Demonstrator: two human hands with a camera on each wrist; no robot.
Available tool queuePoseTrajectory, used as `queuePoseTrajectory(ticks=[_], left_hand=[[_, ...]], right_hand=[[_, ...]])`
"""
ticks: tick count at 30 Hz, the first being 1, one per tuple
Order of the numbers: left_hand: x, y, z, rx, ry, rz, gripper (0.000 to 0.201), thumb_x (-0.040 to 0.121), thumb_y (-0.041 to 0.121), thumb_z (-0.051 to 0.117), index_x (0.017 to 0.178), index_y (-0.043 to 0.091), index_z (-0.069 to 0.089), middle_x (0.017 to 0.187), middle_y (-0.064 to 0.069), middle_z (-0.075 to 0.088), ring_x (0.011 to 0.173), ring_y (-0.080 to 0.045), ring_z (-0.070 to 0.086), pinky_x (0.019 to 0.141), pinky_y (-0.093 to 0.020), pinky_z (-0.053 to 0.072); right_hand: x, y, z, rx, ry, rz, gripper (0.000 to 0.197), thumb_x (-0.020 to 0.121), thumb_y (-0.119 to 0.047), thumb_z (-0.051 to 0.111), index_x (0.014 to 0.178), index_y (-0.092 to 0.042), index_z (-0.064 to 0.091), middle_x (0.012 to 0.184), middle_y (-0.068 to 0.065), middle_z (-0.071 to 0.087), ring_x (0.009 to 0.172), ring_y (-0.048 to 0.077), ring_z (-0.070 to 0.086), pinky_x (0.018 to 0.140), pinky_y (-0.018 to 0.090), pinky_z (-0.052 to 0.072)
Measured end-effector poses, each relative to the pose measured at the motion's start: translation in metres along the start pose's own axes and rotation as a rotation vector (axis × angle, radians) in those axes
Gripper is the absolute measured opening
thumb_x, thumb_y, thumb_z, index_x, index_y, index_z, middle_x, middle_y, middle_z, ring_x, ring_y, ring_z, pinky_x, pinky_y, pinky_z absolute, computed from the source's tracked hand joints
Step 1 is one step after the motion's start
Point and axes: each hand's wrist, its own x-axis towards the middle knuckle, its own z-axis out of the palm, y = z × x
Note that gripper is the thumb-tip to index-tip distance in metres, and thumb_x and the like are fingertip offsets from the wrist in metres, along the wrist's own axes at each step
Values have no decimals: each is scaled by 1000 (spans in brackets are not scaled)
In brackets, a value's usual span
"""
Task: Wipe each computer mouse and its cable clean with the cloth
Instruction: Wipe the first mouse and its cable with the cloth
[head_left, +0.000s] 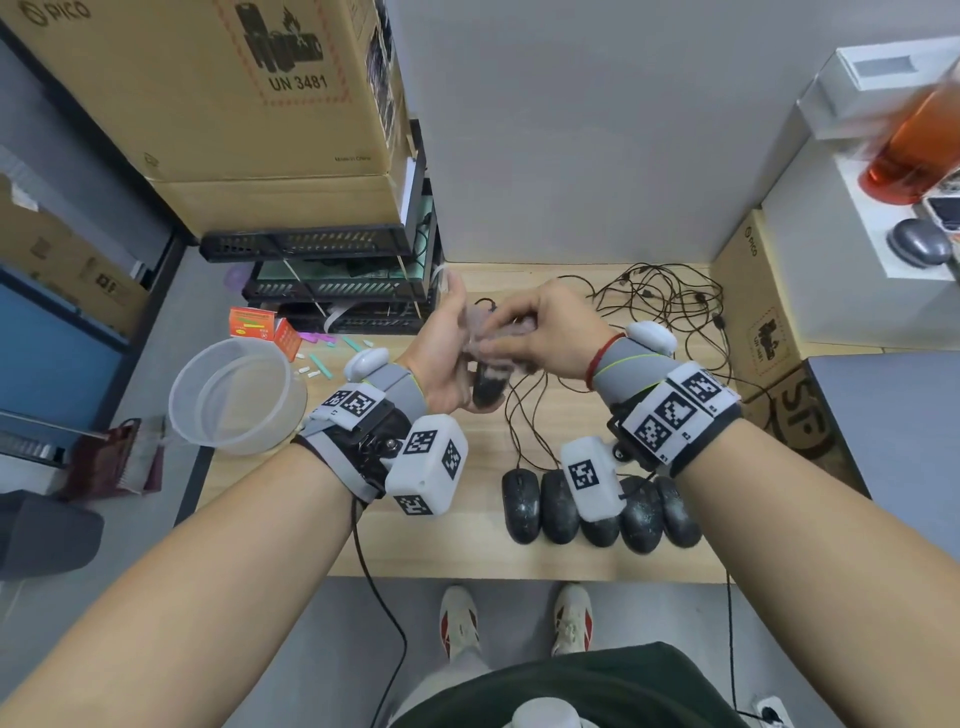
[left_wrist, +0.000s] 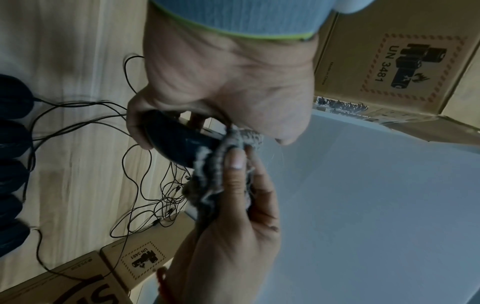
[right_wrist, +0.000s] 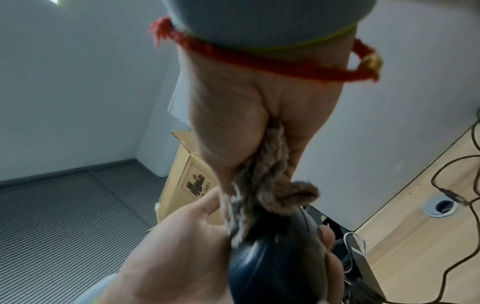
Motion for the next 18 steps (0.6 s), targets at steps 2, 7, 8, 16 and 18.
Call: queuePoseTrajectory(ticks=[2,7,8,16,18], left_hand=[[0,0,3,28,28,-2,99,82,93,11,133,25,63,96,-5,66,71,-18,53,78,-42,43],[2,2,8,-11,0,-35,95,78,97,17,95,17,66,62,0,49,52,-16,45,67,-31,42],[3,2,5,-26,14,-46,99,77,97,19,94,11,65,62,-2,52,51,-17,48,64,-30,42],[-4,-4,14,46,7,78,76,94,79,20,125,23,62,66,3,61,54,-10,57,49,-21,46],[-7,-5,20,112,16,58,72,85,87,34,114,27,59,70,5,58,62,-11,55,56,-25,47]], right_hand=[[7,6,1,102,194,31,14,73,-25,86,79,-24,73,64,-12,66,55,3,59,59,24,49],[1,11,12,-5,141,-11,15,72,-29,86,80,-31,73,69,-15,65,62,-5,59,65,16,49],[-4,9,12,-66,53,-42,16,72,-27,87,80,-32,74,71,-14,65,63,-5,58,64,13,45],[4,11,1,134,193,76,14,73,-33,83,81,-27,73,62,-8,67,55,9,60,60,31,50],[9,15,4,163,304,86,12,76,-36,80,81,-30,71,68,-10,69,60,7,63,63,33,53]])
